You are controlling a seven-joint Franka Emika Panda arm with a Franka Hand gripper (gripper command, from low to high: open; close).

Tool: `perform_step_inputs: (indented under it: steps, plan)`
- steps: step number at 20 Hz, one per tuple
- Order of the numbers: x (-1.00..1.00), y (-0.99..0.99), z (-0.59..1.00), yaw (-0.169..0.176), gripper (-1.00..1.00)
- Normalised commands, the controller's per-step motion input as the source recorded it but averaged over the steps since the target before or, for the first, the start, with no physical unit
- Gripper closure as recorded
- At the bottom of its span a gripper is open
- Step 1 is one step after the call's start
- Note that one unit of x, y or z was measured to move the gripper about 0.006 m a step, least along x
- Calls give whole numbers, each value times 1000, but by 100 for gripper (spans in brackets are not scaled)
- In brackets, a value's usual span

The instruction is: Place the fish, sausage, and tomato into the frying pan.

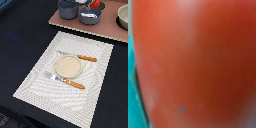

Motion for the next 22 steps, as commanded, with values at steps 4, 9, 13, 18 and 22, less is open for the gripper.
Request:
perform_step_inputs:
  steps: [4,9,13,18,22]
  plan:
    - [181,194,326,27,-100]
    - [78,137,854,33,-100]
    - [21,81,961,9,-100]
    - [0,46,90,0,-100]
    - [0,0,0,0,-100]
